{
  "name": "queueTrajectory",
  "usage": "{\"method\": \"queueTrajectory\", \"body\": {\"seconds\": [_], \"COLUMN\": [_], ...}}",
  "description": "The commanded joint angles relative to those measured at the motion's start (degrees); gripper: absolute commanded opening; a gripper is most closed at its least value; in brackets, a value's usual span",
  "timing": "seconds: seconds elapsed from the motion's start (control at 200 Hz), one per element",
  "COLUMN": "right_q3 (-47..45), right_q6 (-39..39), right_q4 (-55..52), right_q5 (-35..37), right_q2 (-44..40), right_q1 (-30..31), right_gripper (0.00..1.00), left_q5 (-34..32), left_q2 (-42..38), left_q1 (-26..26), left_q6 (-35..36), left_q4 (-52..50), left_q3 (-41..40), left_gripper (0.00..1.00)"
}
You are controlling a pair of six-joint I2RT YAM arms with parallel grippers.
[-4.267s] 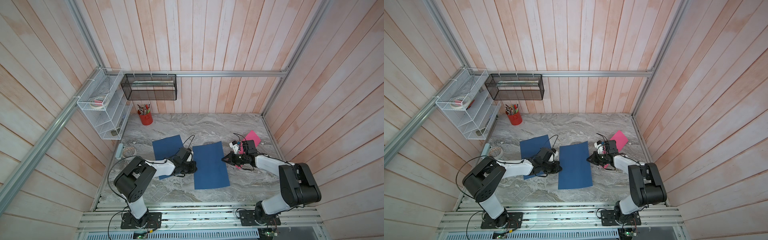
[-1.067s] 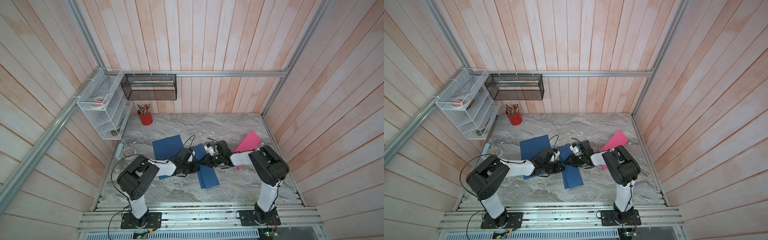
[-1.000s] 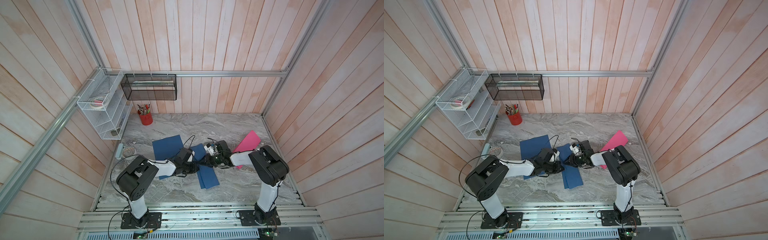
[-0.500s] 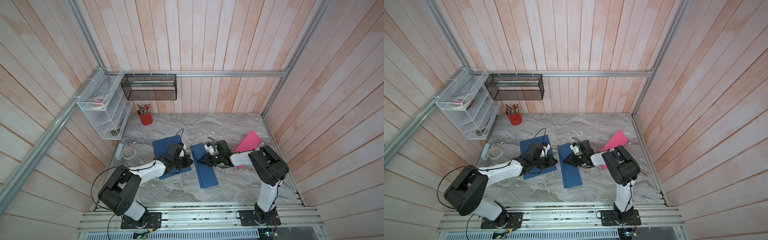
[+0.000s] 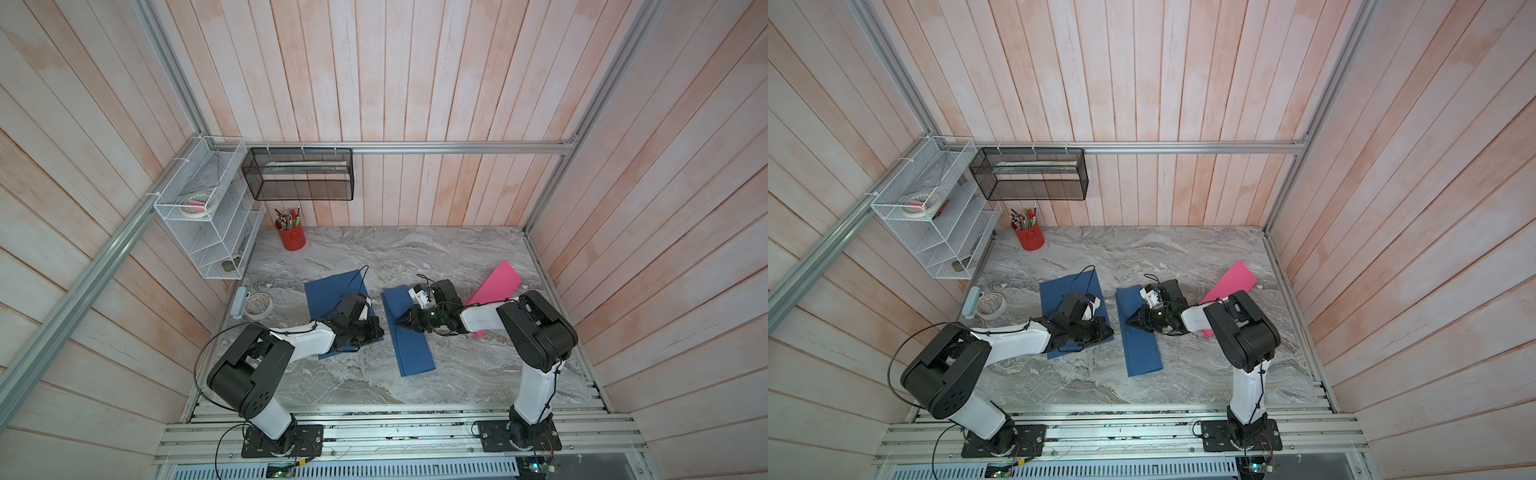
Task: Fold the rectangular paper in half along the long edge
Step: Fold the paper at the center of the board.
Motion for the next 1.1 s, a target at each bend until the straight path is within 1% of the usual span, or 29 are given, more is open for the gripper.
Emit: {"method": "queueTrajectory", "body": {"seconds": [0.0, 0.14, 0.57, 1.095], "right_q3": [0.08, 0.2, -1.27, -0.3], "right_q6": [1.32, 2.59, 1.92, 3.79], "right_q4": [2.27, 3.85, 3.76, 6.2], "right_q5": [-1.46, -2.27, -2.0, -2.65], "right_q2": [1.07, 1.27, 2.33, 3.25], "right_q1": [0.22, 0.26, 0.34, 0.43], "right_gripper": [0.22, 0.22, 0.22, 0.22], "left_q5": [1.19, 1.86, 2.26, 2.79], "left_q2": [1.33, 2.19, 3.05, 3.97], "left_q1": [-0.01, 0.0, -0.1, -0.38], "left_q6": [-0.68, -1.06, -1.04, -1.41], "left_q4": [2.24, 3.23, 3.77, 4.62], "left_q3": [-1.22, -1.65, -1.83, -1.83], "left_gripper": [0.0, 0.0, 0.0, 0.0]}}
